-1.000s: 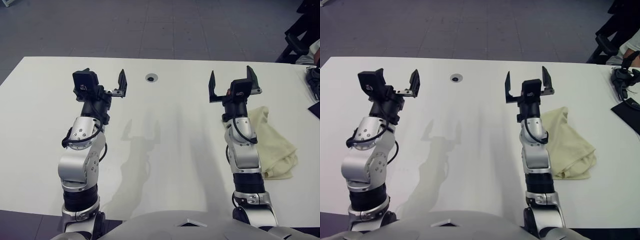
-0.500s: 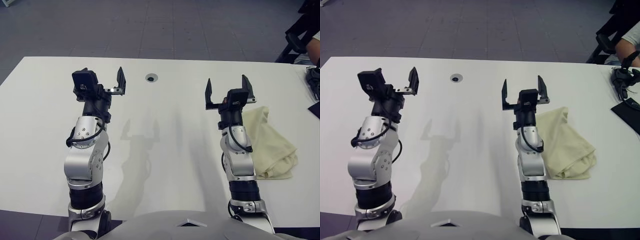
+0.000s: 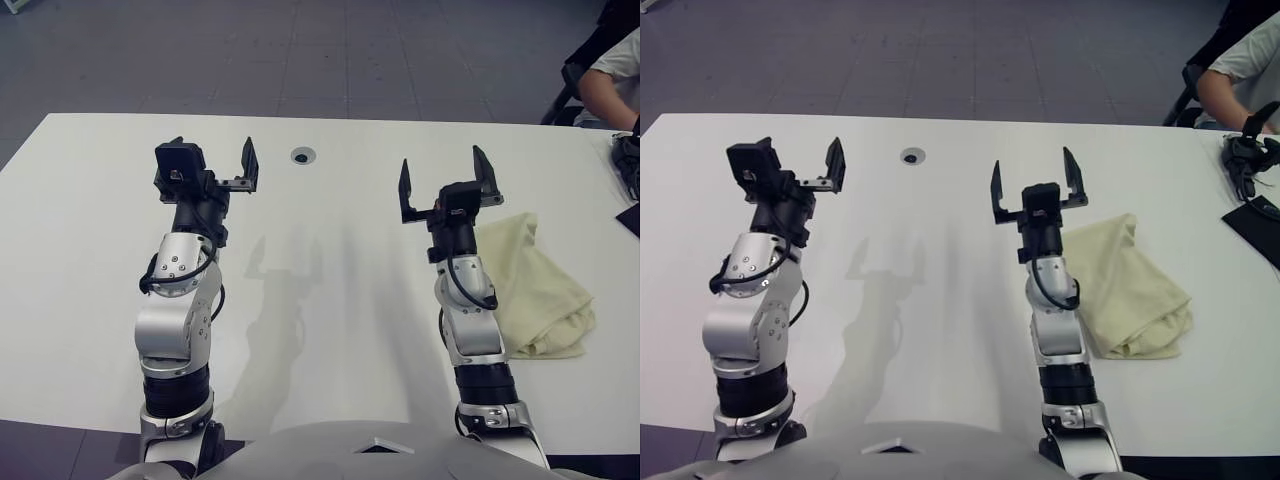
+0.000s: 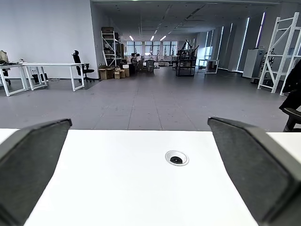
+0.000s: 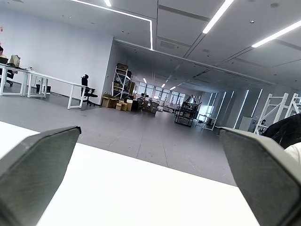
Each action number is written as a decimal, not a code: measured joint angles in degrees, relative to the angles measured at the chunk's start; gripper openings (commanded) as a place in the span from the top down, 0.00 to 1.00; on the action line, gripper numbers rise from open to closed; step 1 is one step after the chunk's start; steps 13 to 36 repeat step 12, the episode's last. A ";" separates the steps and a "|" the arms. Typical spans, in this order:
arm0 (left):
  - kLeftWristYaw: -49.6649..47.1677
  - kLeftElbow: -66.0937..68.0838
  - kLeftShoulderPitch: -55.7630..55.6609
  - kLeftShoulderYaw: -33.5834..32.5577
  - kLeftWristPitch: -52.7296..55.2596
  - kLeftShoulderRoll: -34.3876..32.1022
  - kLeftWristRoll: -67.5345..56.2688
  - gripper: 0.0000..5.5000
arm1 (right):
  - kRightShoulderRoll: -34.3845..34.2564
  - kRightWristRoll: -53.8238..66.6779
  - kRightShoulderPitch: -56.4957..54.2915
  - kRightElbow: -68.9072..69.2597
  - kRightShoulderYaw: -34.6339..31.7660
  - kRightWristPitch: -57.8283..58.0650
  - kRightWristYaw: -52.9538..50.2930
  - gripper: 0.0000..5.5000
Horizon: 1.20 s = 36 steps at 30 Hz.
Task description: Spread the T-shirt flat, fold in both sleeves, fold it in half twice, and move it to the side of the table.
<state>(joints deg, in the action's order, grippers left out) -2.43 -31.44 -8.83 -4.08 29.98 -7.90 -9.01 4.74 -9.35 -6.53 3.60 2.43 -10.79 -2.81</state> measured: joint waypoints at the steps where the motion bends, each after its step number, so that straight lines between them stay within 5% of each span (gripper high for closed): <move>1: 0.01 0.00 -0.01 0.00 0.00 0.00 0.03 0.02 | 0.00 -0.02 0.00 -0.18 -0.01 -0.01 -0.02 0.02; 36: 0.58 0.37 -0.37 0.51 0.02 0.48 0.51 0.02 | -0.52 -0.30 -0.23 -2.70 -0.19 -0.48 -0.89 0.02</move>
